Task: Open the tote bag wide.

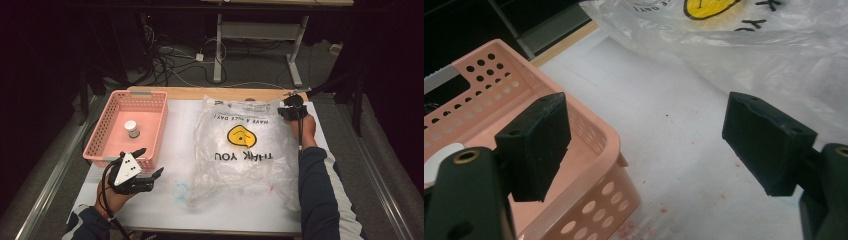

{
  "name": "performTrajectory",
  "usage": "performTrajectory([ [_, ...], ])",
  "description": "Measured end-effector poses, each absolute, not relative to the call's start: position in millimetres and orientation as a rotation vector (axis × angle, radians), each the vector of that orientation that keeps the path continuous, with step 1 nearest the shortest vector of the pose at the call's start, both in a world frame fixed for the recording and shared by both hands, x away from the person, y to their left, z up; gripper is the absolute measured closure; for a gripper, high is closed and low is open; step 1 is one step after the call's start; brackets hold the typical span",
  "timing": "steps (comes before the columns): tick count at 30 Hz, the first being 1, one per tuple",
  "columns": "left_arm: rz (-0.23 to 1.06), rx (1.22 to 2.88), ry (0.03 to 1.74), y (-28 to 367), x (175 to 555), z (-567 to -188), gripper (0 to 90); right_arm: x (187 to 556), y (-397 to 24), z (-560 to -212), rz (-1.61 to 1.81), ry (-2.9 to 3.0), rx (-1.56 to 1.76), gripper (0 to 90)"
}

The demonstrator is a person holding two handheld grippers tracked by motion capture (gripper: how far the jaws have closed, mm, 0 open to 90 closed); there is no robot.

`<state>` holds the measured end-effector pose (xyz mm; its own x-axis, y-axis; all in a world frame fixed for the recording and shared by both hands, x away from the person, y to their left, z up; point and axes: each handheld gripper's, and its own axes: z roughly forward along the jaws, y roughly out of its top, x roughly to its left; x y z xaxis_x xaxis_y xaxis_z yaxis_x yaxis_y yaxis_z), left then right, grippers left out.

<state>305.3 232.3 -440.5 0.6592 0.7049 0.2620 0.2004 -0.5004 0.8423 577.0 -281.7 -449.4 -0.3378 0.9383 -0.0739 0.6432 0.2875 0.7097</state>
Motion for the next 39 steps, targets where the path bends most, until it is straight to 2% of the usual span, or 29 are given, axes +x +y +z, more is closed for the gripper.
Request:
performTrajectory([
  [10, 0.767, 2.042, 0.683, 232.5, 306.7, -440.1, 18.8, 573.7, -307.2, -455.1, 0.805, 1.996, 1.657, 90.0],
  [20, 0.796, 2.055, 0.677, 229.6, 303.0, -439.0, 18.8, 529.0, -356.0, -454.7, 0.728, 1.991, 1.644, 90.0],
  [29, 0.815, 2.074, 0.709, 229.3, 306.3, -441.7, 18.8, 479.3, -369.4, -459.0, 0.825, 2.004, 1.65, 87.8],
  [32, 0.817, 2.075, 0.71, 229.4, 305.7, -441.7, 18.8, 464.6, -367.2, -463.7, 0.848, 2.04, 1.616, 77.1],
  [33, 0.818, 2.079, 0.711, 229.3, 305.6, -442.0, 18.8, 464.6, -367.2, -463.7, 0.848, 2.04, 1.616, 77.1],
  [35, 0.819, 2.084, 0.71, 228.9, 305.4, -442.6, 18.8, 456.6, -364.7, -462.5, 0.85, 2.058, 1.579, 66.5],
  [36, 0.822, 2.087, 0.709, 228.5, 305.2, -442.8, 18.8, 447.8, -360.4, -453.2, 0.835, 2.037, 1.518, 59.0],
  [37, 0.82, 2.086, 0.708, 228.3, 304.9, -442.9, 18.8, 441.3, -357.0, -446.4, 0.865, 2.026, 1.474, 55.6],
  [38, 0.818, 2.085, 0.705, 228.2, 304.4, -443.0, 18.8, 441.3, -357.0, -446.4, 0.865, 2.026, 1.474, 55.6],
  [39, 0.821, 2.089, 0.701, 228.2, 303.8, -442.8, 18.8, 426.5, -347.5, -430.6, 0.928, 2.009, 1.378, 53.6],
])
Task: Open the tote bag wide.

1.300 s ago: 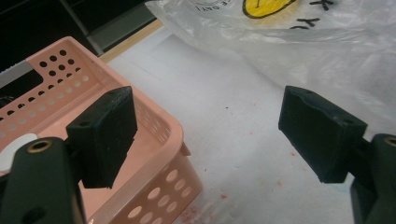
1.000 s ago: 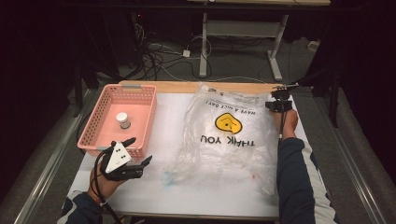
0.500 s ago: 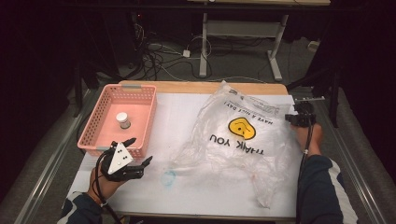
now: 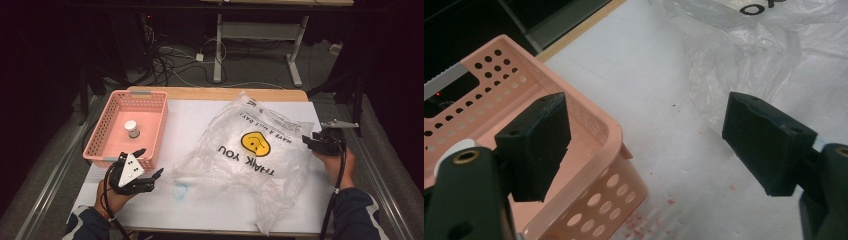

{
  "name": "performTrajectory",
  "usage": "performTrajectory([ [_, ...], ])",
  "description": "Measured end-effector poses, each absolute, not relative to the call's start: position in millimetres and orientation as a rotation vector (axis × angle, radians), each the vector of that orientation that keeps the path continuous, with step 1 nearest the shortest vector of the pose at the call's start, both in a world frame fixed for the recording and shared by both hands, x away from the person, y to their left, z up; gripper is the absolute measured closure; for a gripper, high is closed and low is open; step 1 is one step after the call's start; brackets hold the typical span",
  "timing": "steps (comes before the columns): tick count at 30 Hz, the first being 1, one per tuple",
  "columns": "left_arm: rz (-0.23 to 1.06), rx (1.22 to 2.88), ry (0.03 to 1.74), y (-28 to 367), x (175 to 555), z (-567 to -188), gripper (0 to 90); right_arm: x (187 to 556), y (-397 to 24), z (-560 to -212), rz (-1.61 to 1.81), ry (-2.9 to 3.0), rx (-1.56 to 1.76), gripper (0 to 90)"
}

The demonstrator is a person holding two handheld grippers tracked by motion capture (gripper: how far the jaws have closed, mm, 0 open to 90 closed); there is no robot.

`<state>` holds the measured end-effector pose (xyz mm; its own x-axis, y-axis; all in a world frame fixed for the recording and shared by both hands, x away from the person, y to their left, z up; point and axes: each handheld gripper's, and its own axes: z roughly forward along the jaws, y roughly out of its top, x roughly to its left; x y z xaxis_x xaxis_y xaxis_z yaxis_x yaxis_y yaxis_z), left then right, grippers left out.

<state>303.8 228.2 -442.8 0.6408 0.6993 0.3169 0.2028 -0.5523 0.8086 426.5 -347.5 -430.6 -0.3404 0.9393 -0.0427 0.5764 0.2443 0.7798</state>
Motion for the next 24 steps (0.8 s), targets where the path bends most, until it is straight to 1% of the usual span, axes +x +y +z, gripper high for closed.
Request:
performTrajectory([
  [2, 0.823, 2.087, 0.7, 228.1, 302.8, -442.9, 18.8, 411.6, -333.4, -414.3, 1.003, 2.036, 1.267, 51.0],
  [3, 0.825, 2.088, 0.699, 228.2, 302.5, -442.9, 18.8, 411.6, -333.4, -414.3, 1.003, 2.036, 1.267, 51.0],
  [6, 0.827, 2.087, 0.703, 228.2, 302.5, -442.9, 18.8, 392.7, -304.2, -399.2, 1.096, 2.133, 1.166, 46.6],
  [11, 0.828, 2.103, 0.698, 226.6, 301.1, -443.4, 19.5, 368.6, -242.6, -401.3, 1.127, 2.359, 0.908, 40.3],
  [13, 0.83, 2.103, 0.697, 225.9, 300.7, -443.7, 19.5, 360.8, -215.1, -409.8, 1.177, 2.517, 0.751, 40.5],
  [14, 0.831, 2.104, 0.697, 225.8, 300.8, -443.8, 19.5, 360.8, -215.1, -409.8, 1.177, 2.517, 0.751, 40.5],
  [20, 0.829, 2.114, 0.69, 223.5, 301.0, -444.0, 19.5, 358.6, -179.7, -434.1, 1.005, 2.647, 0.647, 43.3],
  [22, 0.832, 2.122, 0.683, 221.8, 300.5, -443.9, 19.5, 360.1, -169.9, -445.7, 0.927, 2.69, 0.609, 46.5],
  [23, 0.831, 2.125, 0.679, 221.3, 300.2, -443.9, 19.5, 360.1, -169.9, -445.7, 0.927, 2.69, 0.609, 46.5],
  [24, 0.831, 2.126, 0.679, 220.8, 299.9, -444.1, 19.5, 361.1, -165.3, -453.0, 0.865, 2.722, 0.595, 50.4],
])
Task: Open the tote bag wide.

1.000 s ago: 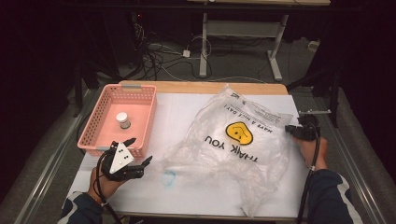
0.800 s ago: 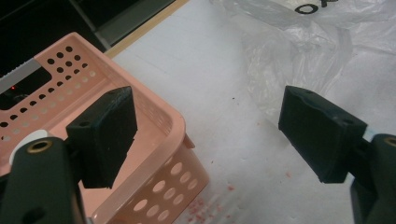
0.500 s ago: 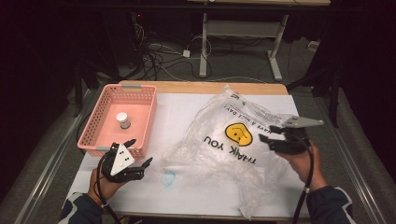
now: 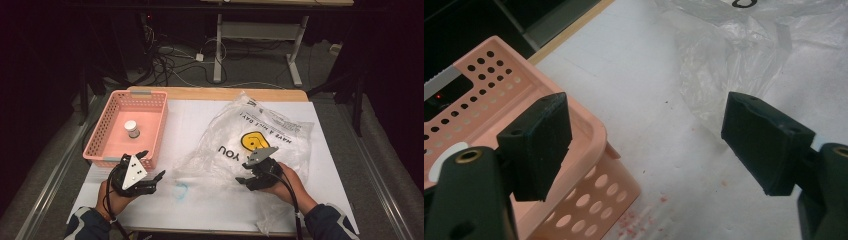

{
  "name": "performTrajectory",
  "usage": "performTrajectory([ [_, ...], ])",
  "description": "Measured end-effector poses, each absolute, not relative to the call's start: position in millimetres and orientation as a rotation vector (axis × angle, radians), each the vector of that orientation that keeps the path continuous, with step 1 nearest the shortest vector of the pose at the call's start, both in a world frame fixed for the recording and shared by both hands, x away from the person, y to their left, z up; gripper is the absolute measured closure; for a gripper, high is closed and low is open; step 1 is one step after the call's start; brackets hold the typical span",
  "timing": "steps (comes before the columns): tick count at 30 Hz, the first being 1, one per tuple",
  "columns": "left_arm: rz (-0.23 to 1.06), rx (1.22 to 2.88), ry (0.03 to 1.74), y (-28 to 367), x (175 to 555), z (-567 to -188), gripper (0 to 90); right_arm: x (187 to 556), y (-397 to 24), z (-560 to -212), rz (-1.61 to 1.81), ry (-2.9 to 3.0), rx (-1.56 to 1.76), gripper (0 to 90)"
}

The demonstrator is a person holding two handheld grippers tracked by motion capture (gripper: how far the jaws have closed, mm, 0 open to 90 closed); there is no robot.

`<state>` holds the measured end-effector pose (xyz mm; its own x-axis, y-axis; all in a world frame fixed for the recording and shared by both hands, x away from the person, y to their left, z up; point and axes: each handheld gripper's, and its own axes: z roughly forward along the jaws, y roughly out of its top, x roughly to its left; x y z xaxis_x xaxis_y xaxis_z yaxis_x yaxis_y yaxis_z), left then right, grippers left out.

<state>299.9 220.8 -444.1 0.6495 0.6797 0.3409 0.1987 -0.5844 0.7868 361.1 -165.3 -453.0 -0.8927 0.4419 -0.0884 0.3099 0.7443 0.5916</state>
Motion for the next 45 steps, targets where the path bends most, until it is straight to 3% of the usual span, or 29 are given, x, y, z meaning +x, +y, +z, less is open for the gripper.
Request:
performTrajectory([
  [1, 0.832, 2.128, 0.677, 220.6, 299.5, -444.2, 19.5, 361.4, -163.1, -455.8, 0.825, 2.741, 0.591, 58.2],
  [2, 0.832, 2.13, 0.676, 220.6, 299.2, -444.4, 19.5, 361.4, -163.1, -455.8, 0.825, 2.741, 0.591, 58.2],
  [6, 0.833, 2.13, 0.68, 221.4, 299.1, -444.5, 19.5, 363.4, -159.8, -459.4, 0.798, 2.742, 0.608, 87.8],
  [19, 0.867, 2.065, 0.767, 240.6, 308.0, -426.3, 19.1, 377.5, -141.0, -427.9, 1.004, 2.435, 0.676, 90.0],
  [24, 0.885, 2.014, 0.874, 258.9, 315.8, -409.4, 19.2, 380.3, -148.3, -401.9, 1.117, 2.306, 0.699, 90.0],
  [29, 0.97, 2.1, 0.906, 266.0, 339.4, -396.2, 19.4, 380.1, -159.1, -359.9, 1.163, 2.189, 0.665, 90.0],
  [39, 0.832, 2.172, 1.017, 279.1, 409.1, -387.2, 19.2, 375.6, -169.3, -318.6, 1.254, 2.037, 0.634, 90.0],
  [45, 0.712, 2.259, 1.124, 286.1, 446.2, -404.3, 19.2, 377.5, -155.6, -336.8, 1.183, 2.104, 0.618, 90.0],
])
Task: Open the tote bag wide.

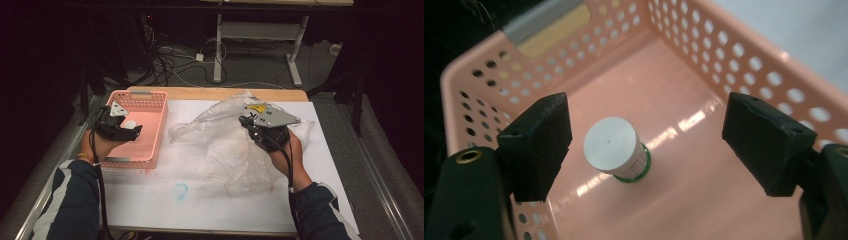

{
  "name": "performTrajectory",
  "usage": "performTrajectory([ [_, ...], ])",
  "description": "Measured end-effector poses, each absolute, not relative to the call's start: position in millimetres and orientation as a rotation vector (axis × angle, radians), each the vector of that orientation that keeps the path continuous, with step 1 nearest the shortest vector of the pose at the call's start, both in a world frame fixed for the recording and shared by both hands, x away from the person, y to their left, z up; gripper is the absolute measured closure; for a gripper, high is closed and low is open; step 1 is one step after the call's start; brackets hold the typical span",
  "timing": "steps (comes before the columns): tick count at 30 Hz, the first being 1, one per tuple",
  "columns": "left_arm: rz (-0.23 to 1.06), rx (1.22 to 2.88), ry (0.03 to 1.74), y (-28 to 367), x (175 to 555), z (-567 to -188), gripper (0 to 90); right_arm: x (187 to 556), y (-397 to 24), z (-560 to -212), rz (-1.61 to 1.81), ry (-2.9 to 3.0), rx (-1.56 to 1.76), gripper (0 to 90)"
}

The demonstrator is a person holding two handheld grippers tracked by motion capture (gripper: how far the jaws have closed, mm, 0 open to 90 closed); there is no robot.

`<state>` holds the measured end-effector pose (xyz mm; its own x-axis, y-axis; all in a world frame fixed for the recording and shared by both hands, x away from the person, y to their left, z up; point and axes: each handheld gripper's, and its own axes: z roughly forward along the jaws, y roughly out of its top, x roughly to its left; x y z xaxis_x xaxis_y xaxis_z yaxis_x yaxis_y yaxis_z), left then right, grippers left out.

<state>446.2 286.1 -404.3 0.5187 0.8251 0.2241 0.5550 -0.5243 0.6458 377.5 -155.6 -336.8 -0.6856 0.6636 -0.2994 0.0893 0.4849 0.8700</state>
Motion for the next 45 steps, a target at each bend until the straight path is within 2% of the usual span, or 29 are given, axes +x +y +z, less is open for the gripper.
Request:
performTrajectory([
  [8, 0.653, 2.337, 1.283, 288.7, 485.1, -429.2, 21.0, 376.4, -159.3, -338.0, 1.224, 2.106, 0.63, 90.0],
  [12, 0.579, 2.324, 1.353, 297.0, 498.0, -435.0, 29.3, 375.8, -160.5, -337.9, 1.231, 2.112, 0.626, 90.0],
  [14, 0.524, 2.334, 1.357, 301.9, 500.6, -439.6, 38.7, 375.5, -160.9, -337.7, 1.229, 2.114, 0.622, 90.0],
  [16, 0.46, 2.329, 1.362, 306.0, 502.2, -442.3, 43.6, 375.2, -161.7, -337.6, 1.237, 2.116, 0.621, 90.0],
  [17, 0.464, 2.333, 1.359, 305.6, 502.1, -442.3, 47.3, 375.3, -162.0, -338.3, 1.235, 2.116, 0.622, 90.0],
  [23, 0.526, 2.333, 1.351, 304.2, 501.3, -439.9, 48.1, 375.8, -161.6, -340.4, 1.239, 2.121, 0.622, 90.0],
  [27, 0.609, 2.252, 1.344, 309.4, 499.3, -433.1, 48.2, 375.7, -161.6, -340.8, 1.242, 2.123, 0.622, 90.0],
  [33, 0.648, 2.191, 1.334, 312.6, 496.4, -424.2, 48.3, 375.2, -159.3, -343.5, 1.235, 2.133, 0.621, 90.0],
  [39, 0.695, 2.072, 1.246, 308.9, 477.9, -404.0, 48.3, 375.7, -160.0, -343.6, 1.238, 2.122, 0.626, 90.0],
  [45, 0.723, 1.978, 1.072, 288.1, 444.7, -381.6, 48.4, 374.5, -162.3, -339.9, 1.241, 2.104, 0.631, 90.0],
])
